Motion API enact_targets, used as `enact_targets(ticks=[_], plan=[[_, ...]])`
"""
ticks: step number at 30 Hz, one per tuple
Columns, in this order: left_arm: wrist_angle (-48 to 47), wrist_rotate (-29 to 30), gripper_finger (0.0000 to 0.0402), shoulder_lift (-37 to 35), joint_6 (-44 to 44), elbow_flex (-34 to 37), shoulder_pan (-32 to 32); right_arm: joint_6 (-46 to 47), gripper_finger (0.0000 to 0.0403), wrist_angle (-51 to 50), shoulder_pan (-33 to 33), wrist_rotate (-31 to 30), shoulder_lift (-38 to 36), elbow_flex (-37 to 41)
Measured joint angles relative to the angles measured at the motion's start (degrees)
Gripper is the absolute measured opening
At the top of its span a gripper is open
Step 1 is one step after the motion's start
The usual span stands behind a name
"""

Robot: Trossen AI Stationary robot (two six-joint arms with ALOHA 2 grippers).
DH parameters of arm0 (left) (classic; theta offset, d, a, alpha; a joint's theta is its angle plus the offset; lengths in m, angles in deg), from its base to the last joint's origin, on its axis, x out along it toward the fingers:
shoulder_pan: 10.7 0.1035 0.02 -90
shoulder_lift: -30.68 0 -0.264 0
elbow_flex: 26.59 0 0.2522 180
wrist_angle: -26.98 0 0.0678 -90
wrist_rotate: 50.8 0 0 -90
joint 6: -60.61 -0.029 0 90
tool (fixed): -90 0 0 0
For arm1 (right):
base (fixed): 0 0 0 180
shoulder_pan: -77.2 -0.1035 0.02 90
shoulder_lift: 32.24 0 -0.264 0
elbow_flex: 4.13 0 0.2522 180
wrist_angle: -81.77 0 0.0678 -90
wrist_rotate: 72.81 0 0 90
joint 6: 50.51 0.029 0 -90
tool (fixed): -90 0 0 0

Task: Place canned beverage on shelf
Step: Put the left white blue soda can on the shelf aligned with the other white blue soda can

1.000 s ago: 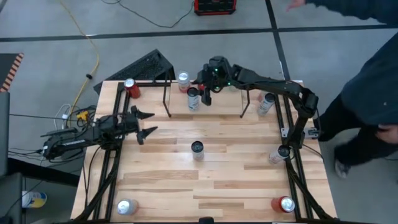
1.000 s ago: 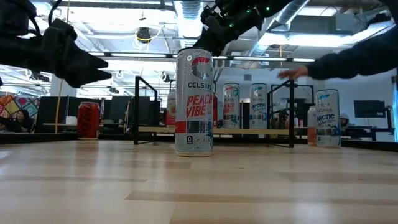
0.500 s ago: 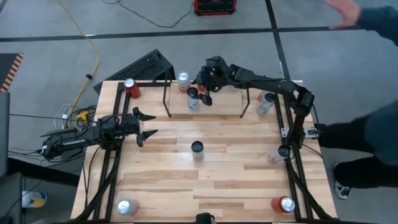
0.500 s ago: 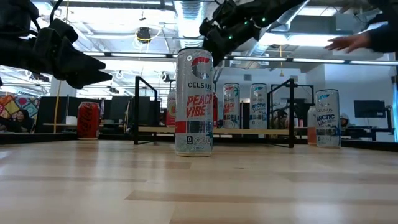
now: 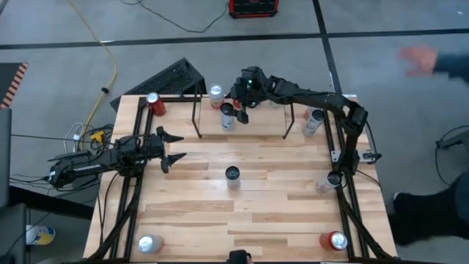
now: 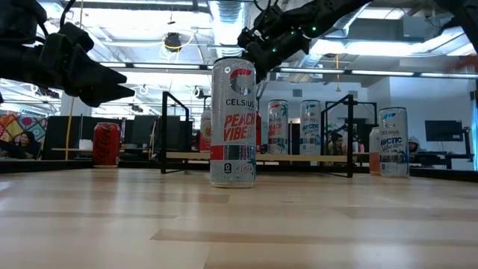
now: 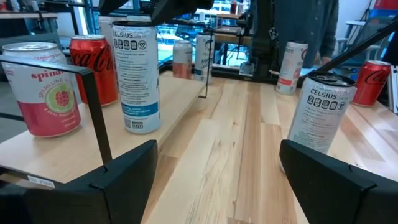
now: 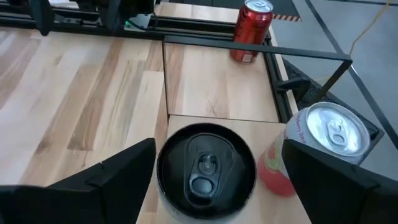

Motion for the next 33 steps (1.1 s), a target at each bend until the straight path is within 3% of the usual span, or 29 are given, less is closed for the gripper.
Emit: enact_targets(ticks=[10,20,33], plan=[[0.0,0.0,0.0323,0.0,0.0,0.0,0.0,0.1,0.0368,0.4,-1.1,-1.3,2.2,0.1],[0.0,0.0,0.0323,0.0,0.0,0.0,0.0,2.7,0.0292,0.3,-1.7,-7.4,1.8,0.0],[-0.1,0.1,0.0323,0.0,0.0,0.0,0.0,7.4,0.0289,-7.1,-3.2,-12.0,-3.0,0.1]])
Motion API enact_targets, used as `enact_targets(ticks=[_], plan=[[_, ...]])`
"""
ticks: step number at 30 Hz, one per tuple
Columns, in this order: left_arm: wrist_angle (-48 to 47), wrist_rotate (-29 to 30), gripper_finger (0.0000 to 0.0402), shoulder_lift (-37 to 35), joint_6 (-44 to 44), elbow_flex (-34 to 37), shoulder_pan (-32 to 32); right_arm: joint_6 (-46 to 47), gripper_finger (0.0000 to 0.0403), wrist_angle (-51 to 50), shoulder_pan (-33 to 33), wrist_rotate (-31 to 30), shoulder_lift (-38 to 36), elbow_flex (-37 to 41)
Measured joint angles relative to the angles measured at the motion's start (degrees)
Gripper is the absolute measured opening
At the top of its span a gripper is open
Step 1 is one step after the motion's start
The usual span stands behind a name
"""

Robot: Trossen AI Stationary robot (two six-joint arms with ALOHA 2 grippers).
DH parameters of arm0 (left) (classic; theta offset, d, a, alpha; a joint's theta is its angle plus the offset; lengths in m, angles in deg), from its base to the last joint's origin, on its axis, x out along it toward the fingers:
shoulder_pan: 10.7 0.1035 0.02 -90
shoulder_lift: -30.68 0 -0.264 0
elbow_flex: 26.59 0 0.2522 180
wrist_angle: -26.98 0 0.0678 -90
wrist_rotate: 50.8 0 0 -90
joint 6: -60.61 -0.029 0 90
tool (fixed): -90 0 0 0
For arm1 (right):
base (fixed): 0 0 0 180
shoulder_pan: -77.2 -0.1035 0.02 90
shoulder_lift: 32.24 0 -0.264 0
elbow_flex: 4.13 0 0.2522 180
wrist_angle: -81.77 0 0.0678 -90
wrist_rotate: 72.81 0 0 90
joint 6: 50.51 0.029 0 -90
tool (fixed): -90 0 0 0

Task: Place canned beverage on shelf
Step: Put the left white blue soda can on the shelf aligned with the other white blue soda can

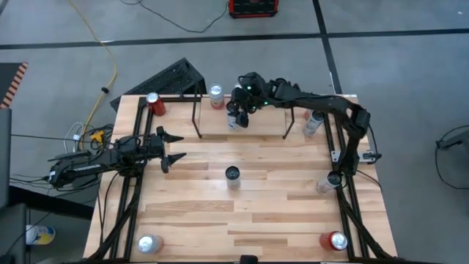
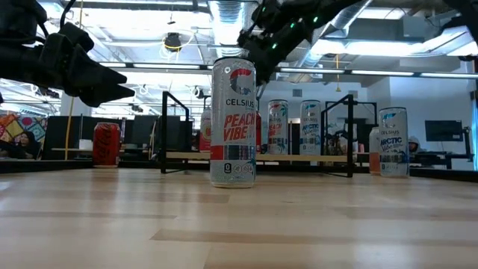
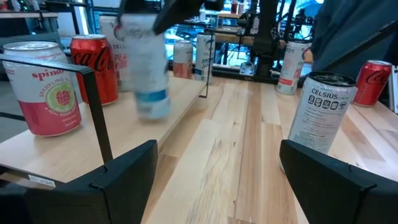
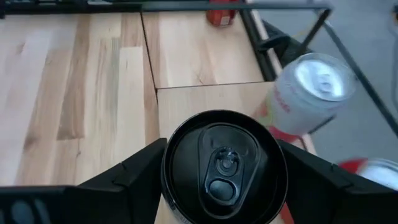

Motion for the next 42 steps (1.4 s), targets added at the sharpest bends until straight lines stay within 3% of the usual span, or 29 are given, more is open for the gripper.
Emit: enact_targets(ticks=[8,16,22,34,42], plan=[[0.0,-0.1,0.0323,0.0,0.0,0.0,0.0,2.9,0.0288,-7.4,0.3,-8.0,-8.4,4.3],[0.0,-0.1,0.0323,0.0,0.0,0.0,0.0,13.1,0.0289,0.6,2.1,-18.6,-23.2,21.6],[0.0,-0.1,0.0323,0.0,0.0,0.0,0.0,19.3,0.029,0.3,2.0,-28.9,-28.3,27.0],[0.0,0.0,0.0323,0.0,0.0,0.0,0.0,20.3,0.0292,-1.3,2.2,-29.5,-24.0,27.3],[0.0,0.0,0.0323,0.0,0.0,0.0,0.0,20.5,0.0293,5.1,5.3,-27.7,-28.3,33.9]])
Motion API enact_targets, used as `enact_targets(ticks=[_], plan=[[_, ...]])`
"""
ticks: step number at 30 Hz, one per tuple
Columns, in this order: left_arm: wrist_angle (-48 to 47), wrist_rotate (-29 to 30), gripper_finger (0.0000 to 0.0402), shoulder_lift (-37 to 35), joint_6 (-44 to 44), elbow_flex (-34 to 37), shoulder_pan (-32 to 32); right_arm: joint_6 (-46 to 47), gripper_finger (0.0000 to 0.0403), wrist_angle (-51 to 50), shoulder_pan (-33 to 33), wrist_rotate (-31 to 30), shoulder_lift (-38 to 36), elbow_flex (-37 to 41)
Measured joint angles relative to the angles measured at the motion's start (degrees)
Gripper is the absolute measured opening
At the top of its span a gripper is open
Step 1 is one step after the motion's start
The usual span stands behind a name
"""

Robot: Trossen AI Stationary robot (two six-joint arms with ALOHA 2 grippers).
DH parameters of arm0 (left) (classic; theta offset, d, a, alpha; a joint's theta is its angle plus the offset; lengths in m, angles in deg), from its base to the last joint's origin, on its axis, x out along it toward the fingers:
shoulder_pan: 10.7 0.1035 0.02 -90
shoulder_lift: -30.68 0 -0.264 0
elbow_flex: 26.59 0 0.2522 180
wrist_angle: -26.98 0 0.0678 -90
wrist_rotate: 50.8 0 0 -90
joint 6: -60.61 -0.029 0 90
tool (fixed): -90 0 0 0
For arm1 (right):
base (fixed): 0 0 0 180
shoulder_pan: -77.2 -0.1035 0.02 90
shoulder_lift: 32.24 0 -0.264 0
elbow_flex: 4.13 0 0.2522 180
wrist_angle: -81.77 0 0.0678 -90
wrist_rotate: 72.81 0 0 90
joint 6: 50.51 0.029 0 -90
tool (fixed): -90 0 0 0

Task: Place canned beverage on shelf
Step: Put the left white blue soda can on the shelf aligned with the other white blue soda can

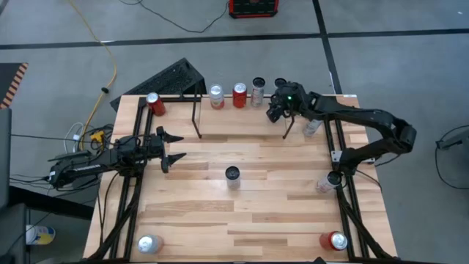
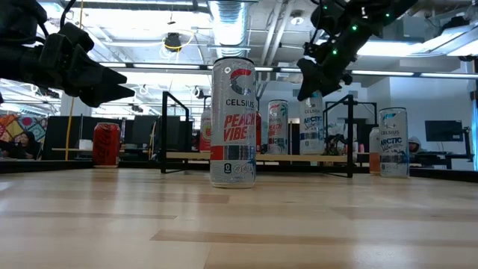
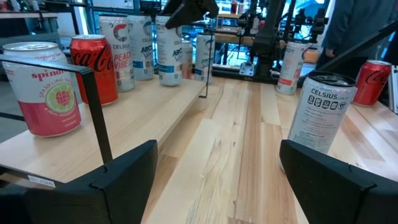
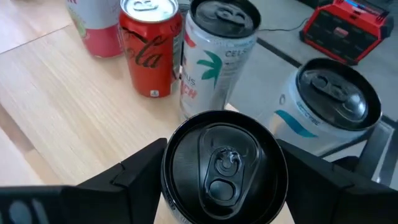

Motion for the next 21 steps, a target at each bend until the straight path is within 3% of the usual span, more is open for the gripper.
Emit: enact_targets(ticks=[21], plan=[[0.0,0.0,0.0323,0.0,0.0,0.0,0.0,0.8,0.0293,0.5,2.4,1.8,0.1,1.0]])
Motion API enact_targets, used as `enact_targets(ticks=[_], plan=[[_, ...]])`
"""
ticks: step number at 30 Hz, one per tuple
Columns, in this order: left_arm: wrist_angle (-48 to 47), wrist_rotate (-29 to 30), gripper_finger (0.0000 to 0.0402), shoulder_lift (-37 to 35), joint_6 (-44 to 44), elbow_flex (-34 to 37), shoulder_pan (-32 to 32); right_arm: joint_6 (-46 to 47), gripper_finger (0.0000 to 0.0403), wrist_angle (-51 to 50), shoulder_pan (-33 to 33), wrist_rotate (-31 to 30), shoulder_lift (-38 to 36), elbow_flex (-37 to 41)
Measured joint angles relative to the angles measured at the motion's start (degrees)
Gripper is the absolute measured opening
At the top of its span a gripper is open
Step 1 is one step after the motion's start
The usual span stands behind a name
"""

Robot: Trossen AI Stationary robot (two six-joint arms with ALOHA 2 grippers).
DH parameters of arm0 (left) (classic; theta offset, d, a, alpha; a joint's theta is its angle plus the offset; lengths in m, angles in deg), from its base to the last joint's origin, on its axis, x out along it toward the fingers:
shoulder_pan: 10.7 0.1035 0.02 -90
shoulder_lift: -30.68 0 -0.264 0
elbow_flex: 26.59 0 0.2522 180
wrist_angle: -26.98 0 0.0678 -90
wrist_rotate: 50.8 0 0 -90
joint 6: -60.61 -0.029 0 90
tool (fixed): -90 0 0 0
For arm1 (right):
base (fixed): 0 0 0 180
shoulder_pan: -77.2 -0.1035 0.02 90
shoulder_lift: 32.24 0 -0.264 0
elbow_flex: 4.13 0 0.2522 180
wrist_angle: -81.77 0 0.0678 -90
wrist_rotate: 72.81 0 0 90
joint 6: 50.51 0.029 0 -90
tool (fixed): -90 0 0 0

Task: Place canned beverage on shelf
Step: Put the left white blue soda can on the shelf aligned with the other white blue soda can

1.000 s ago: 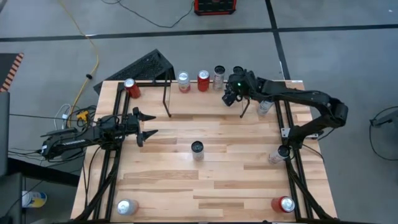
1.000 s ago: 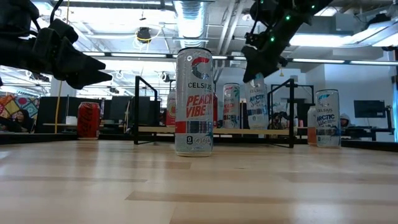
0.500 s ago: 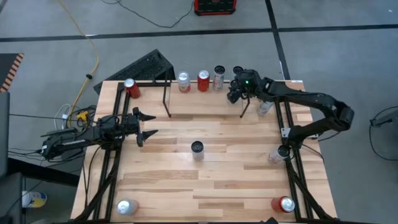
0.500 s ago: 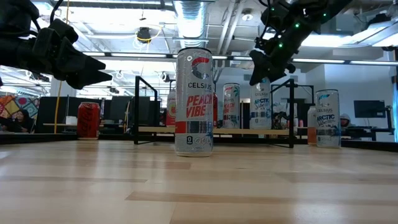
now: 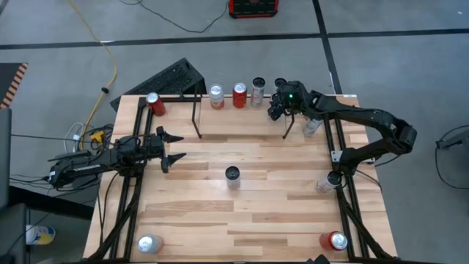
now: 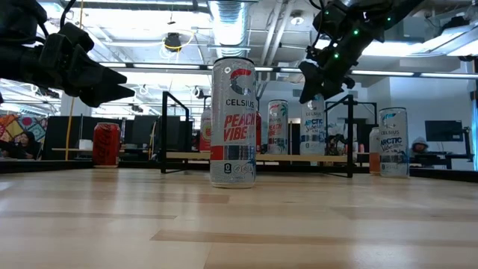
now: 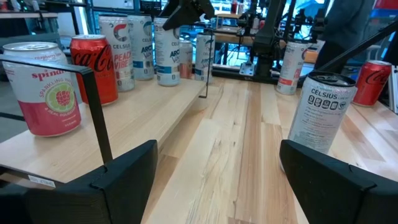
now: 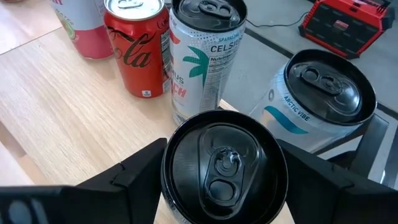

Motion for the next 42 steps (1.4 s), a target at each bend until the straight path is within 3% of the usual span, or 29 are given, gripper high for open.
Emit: enact_targets(ticks=[33,42], plan=[[0.0,0.0,0.0323,0.0,0.0,0.0,0.0,-0.2,0.0308,-3.0,0.4,-2.0,0.0,0.0],[0.0,0.0,0.0323,0.0,0.0,0.0,0.0,-0.2,0.0362,-4.0,-0.1,-2.1,0.2,0.0]])
